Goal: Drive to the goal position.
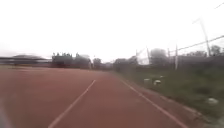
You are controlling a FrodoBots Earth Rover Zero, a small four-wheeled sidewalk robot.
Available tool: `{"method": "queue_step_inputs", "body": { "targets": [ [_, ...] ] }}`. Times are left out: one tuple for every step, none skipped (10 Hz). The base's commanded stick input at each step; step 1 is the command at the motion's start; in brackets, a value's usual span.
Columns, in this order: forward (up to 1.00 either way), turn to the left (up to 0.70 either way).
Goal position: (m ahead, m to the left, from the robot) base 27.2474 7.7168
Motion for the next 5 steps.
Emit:
{"method": "queue_step_inputs", "body": {
  "targets": [
    [0.70,0.17],
    [0.70,0.18],
    [0.70,0.17],
    [0.70,0.17],
    [0.70,0.17]
  ]
}}
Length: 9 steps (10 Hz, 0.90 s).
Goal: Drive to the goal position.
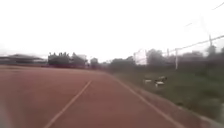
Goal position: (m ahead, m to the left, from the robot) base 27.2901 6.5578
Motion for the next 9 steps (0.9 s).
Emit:
{"method": "queue_step_inputs", "body": {
  "targets": [
    [0.70,0.17],
    [0.70,0.16],
    [0.70,0.16],
    [0.70,0.17],
    [0.70,0.17],
    [0.70,0.16],
    [0.70,0.16],
    [0.70,0.16],
    [0.70,0.16]
  ]
}}
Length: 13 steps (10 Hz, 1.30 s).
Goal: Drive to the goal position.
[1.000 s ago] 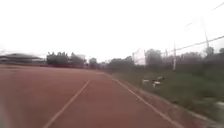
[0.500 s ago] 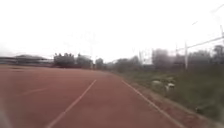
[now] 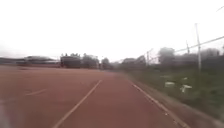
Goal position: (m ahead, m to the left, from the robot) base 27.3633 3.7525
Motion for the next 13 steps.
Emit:
{"method": "queue_step_inputs", "body": {
  "targets": [
    [0.70,0.06],
    [0.70,-0.08],
    [0.70,-0.29],
    [0.70,-0.23],
    [0.70,-0.29],
    [0.70,-0.31],
    [0.70,-0.10],
    [0.70,0.07],
    [0.70,0.04],
    [0.70,0.02],
    [0.70,0.00],
    [0.70,0.02],
    [0.70,0.05]
  ]
}}
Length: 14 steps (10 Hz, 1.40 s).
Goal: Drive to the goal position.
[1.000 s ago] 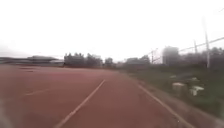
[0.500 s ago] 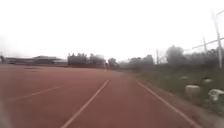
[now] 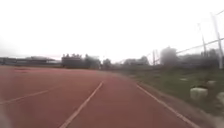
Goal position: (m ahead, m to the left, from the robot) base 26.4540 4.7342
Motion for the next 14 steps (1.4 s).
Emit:
{"method": "queue_step_inputs", "body": {
  "targets": [
    [0.70,0.02],
    [0.70,0.01],
    [0.70,0.04],
    [0.70,-0.30],
    [0.70,-0.25],
    [0.70,-0.07],
    [0.70,0.00],
    [0.70,0.00],
    [0.70,0.00],
    [0.70,0.00],
    [0.70,0.00],
    [0.70,0.00],
    [0.70,0.00],
    [0.70,0.00]
  ]
}}
